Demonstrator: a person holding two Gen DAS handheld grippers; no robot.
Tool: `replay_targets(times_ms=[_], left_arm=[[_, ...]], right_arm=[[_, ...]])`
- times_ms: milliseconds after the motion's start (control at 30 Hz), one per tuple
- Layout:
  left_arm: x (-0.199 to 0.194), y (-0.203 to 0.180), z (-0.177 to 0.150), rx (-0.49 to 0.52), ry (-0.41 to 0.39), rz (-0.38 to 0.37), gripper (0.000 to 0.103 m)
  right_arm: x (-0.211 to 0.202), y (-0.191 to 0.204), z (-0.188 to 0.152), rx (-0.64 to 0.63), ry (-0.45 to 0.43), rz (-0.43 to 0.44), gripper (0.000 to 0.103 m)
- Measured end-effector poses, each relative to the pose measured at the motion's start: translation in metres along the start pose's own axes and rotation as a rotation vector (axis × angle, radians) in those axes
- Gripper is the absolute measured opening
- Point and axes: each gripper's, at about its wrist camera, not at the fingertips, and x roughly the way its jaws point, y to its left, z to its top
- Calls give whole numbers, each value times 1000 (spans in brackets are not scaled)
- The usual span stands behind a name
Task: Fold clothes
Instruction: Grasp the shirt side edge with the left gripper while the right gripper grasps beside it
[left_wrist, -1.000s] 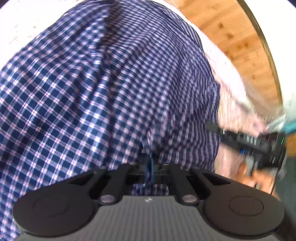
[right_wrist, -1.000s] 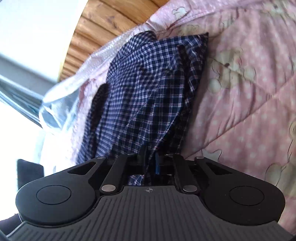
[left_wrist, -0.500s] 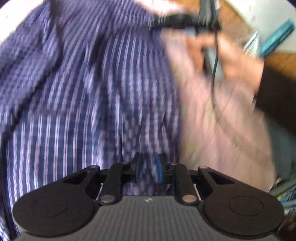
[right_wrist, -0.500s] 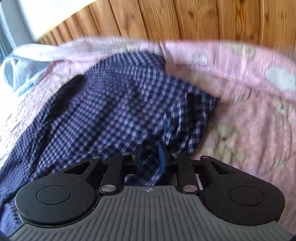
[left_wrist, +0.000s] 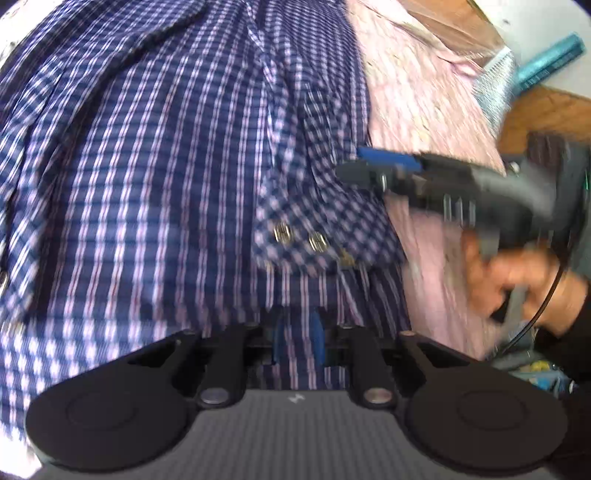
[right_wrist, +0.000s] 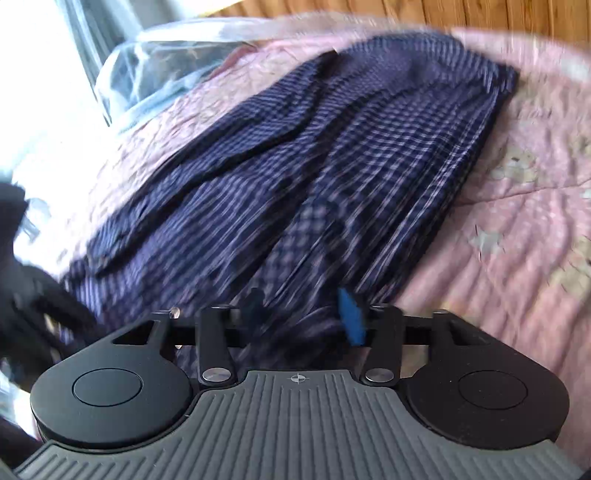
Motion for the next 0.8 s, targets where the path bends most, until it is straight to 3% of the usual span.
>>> replay_targets(times_ms=[67, 167, 300, 400, 533, 567, 700, 800], left_arm=[[-24, 9, -13, 34, -13, 11, 32], [-74, 39, -30, 32, -101, 57, 43], [-131, 108, -52, -165, -242, 83, 50], [-150, 162, -56, -322, -278, 83, 56], [-149, 212, -65, -429, -251, 31, 59], [-148, 216, -64, -436, -266, 0, 66], [-134, 213, -59, -415, -251, -65, 69], [-118, 206, -56, -382, -225, -86, 65]], right_arm=[[-15, 15, -15, 38, 8, -41, 66], [-43, 11, -32, 281, -22, -42, 65], [-63, -6, -61, 617, -56, 23, 64], [-64, -7, -91, 808, -62, 93, 62], [-66, 12, -116, 875, -83, 94, 59], [-66, 17, -120, 891, -87, 105, 59], [-56, 37, -124, 892, -55, 156, 59], [-57, 45, -127, 901, -74, 120, 51]])
